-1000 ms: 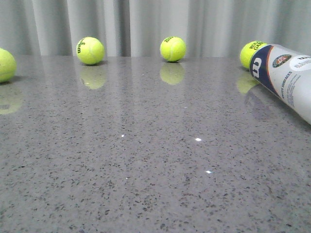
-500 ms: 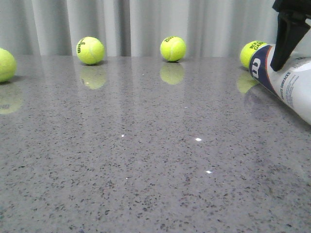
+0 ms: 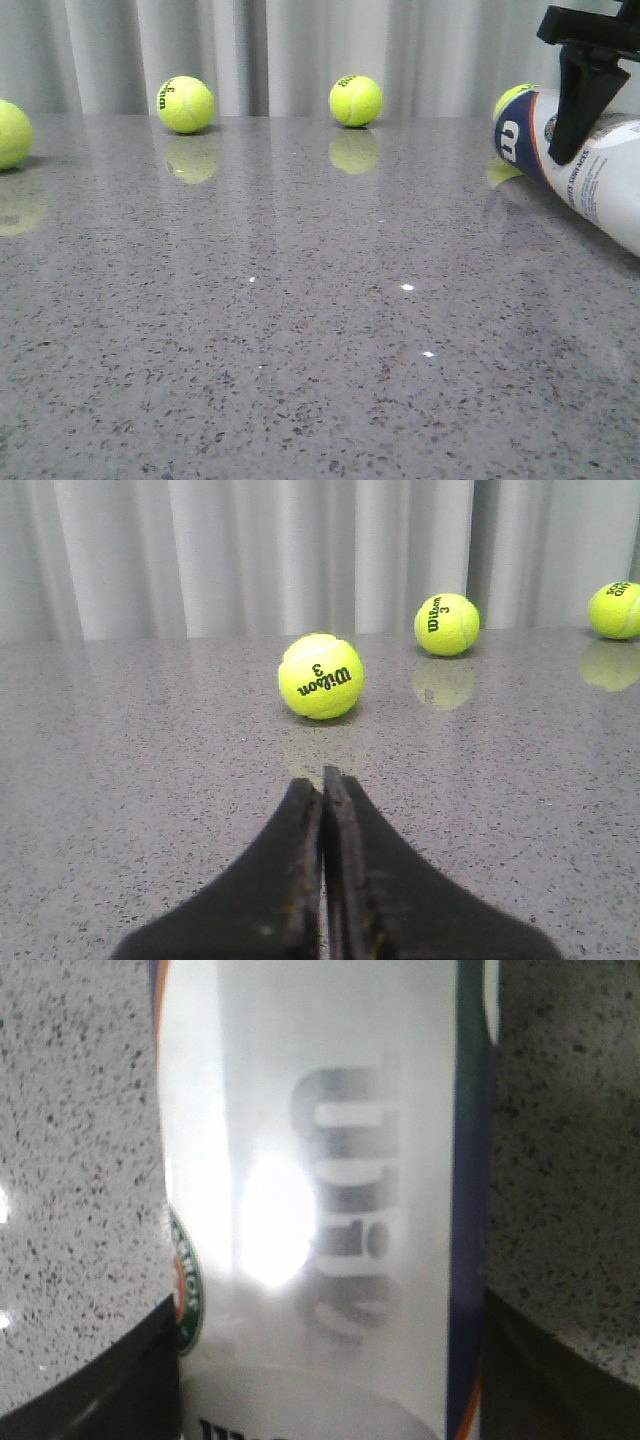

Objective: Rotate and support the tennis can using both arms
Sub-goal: 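Lower the right gripper onto the lying tennis can and grasp it, then lift the can with the right gripper and carry it toward the center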

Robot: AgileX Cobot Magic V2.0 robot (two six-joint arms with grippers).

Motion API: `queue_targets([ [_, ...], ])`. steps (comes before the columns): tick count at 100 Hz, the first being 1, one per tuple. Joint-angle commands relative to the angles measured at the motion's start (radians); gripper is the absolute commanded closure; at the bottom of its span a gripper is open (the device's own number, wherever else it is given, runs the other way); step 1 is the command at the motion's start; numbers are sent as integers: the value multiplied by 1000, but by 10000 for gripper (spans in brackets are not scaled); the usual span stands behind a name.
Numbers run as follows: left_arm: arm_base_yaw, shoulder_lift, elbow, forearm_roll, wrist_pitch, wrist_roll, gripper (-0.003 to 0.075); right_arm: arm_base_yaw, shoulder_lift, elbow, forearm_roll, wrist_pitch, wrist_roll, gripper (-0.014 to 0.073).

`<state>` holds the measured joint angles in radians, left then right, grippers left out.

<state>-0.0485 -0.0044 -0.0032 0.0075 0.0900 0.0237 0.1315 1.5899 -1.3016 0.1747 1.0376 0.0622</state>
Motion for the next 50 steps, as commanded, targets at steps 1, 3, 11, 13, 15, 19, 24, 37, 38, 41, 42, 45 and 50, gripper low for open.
queue_targets([
  [1,1,-39,48,-1,-84,-6,741,49,-39,-78,-54,19,-24,230],
  [3,1,-39,48,-1,-84,-6,741,64,-39,-93,-67,26,-31,230],
  [11,1,-39,48,-1,-84,-6,741,121,-39,-153,-86,36,-72,230],
  [13,1,-39,48,-1,-84,-6,741,136,-39,-168,-86,35,-86,230],
  [15,1,-39,48,-1,-84,-6,741,150,-39,-182,-86,35,-100,230],
  [19,1,-39,48,-1,-84,-6,741,174,-38,-211,-86,30,-130,230],
  [24,1,-39,48,-1,-84,-6,741,209,-32,-241,-81,28,-172,230],
  [37,1,-39,48,-1,-84,-6,741,282,-4,-313,-49,31,-325,230],
  [38,1,-39,48,-1,-84,-6,741,290,1,-316,-49,31,-346,230],
  [41,1,-39,48,-1,-84,-6,741,307,9,-328,-49,33,-390,230],
  [42,1,-39,48,-1,-84,-6,741,311,11,-332,-49,34,-413,230],
  [45,1,-39,48,-1,-84,-6,741,330,23,-342,-49,39,-461,230],
  [50,1,-39,48,-1,-84,-6,741,352,40,-355,-49,47,-546,230],
])
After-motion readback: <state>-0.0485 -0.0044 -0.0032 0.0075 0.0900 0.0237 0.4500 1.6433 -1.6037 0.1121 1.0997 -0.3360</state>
